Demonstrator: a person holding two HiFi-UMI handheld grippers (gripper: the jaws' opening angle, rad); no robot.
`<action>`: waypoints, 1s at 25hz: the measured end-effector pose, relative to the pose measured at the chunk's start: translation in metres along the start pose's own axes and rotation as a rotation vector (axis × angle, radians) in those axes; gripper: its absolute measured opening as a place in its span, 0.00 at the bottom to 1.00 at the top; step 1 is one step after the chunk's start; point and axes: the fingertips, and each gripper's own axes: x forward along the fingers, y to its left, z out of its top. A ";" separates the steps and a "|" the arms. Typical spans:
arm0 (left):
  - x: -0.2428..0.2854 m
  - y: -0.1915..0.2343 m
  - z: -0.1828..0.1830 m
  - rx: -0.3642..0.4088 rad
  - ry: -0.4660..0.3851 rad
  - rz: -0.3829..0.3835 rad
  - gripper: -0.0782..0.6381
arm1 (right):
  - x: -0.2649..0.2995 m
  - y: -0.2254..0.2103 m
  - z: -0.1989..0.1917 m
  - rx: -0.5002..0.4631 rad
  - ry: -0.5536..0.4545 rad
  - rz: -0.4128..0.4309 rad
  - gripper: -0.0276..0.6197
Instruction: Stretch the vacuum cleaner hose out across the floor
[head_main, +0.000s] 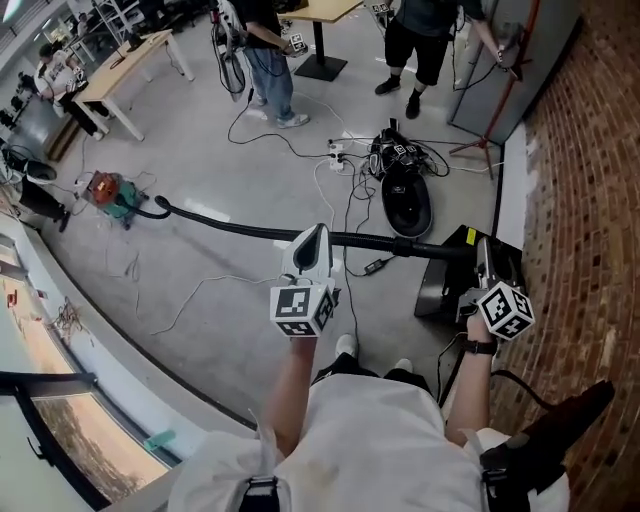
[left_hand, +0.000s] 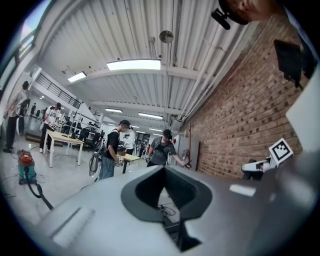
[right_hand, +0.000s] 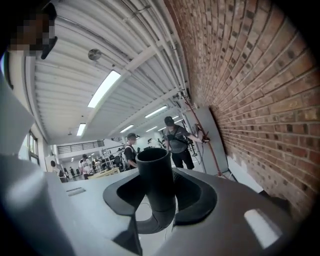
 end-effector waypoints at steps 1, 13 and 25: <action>0.001 -0.005 -0.002 -0.001 0.003 0.005 0.11 | -0.003 -0.016 -0.002 0.022 0.005 -0.020 0.27; 0.018 -0.114 -0.041 -0.016 0.047 0.007 0.11 | -0.043 -0.153 -0.036 0.218 0.093 -0.081 0.19; 0.038 -0.226 -0.072 0.009 0.114 -0.165 0.11 | -0.123 -0.243 -0.059 0.528 0.071 -0.138 0.16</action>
